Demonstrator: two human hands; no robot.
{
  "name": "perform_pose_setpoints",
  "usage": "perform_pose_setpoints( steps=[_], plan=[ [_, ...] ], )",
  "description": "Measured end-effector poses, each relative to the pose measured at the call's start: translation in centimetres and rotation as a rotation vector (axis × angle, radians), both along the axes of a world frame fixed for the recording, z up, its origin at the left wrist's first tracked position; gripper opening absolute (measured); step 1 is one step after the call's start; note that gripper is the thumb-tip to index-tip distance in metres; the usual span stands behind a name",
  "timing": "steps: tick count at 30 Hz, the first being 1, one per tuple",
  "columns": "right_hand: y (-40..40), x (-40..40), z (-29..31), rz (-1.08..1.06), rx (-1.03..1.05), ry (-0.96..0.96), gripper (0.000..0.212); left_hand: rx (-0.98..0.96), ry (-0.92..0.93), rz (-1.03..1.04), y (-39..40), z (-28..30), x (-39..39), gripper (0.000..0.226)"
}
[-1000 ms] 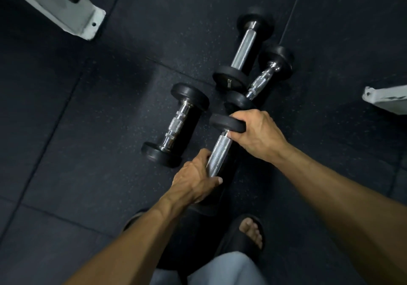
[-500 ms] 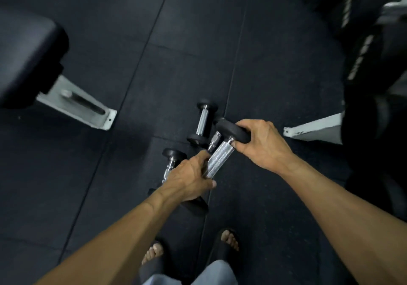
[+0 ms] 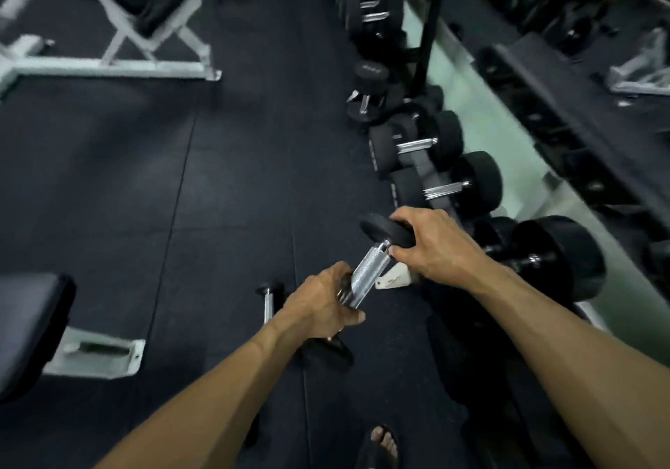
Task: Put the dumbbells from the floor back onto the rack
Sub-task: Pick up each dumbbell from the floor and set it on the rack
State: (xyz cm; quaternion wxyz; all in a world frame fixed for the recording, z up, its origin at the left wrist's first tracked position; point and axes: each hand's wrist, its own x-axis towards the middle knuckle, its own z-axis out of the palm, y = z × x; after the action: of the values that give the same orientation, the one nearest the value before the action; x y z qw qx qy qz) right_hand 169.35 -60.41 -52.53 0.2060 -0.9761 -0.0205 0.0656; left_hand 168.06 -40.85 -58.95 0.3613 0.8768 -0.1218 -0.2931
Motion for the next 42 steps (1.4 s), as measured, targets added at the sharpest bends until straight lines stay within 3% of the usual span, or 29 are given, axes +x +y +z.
perform_pose_setpoints(
  steps=[4,12,17,24,29,42],
  plan=[
    [-7.4,-0.5,4.1,-0.079,-0.040,-0.037,0.033,-0.027,-0.022,-0.119,-7.5,3.9,1.8,0.043],
    [-26.2,-2.4,8.6,-0.305,-0.070,-0.019,0.019,-0.045,-0.005,-0.333,-27.2,9.0,3.9,0.064],
    [-35.8,-3.5,10.9,-0.399,-0.086,-0.006,0.012,-0.049,-0.032,-0.461,-38.1,10.0,5.0,0.056],
    [-45.6,-6.9,12.5,-0.508,-0.146,0.054,0.009,-0.104,0.065,-0.566,-49.2,10.6,3.0,0.055],
    [-49.9,-9.0,13.1,-0.573,-0.163,0.126,0.011,-0.112,0.137,-0.615,-54.3,10.2,1.1,0.071],
    [-51.8,-9.7,11.3,-0.680,-0.063,0.165,0.017,-0.137,0.129,-0.691,-55.8,9.3,0.7,0.067]
  ],
)
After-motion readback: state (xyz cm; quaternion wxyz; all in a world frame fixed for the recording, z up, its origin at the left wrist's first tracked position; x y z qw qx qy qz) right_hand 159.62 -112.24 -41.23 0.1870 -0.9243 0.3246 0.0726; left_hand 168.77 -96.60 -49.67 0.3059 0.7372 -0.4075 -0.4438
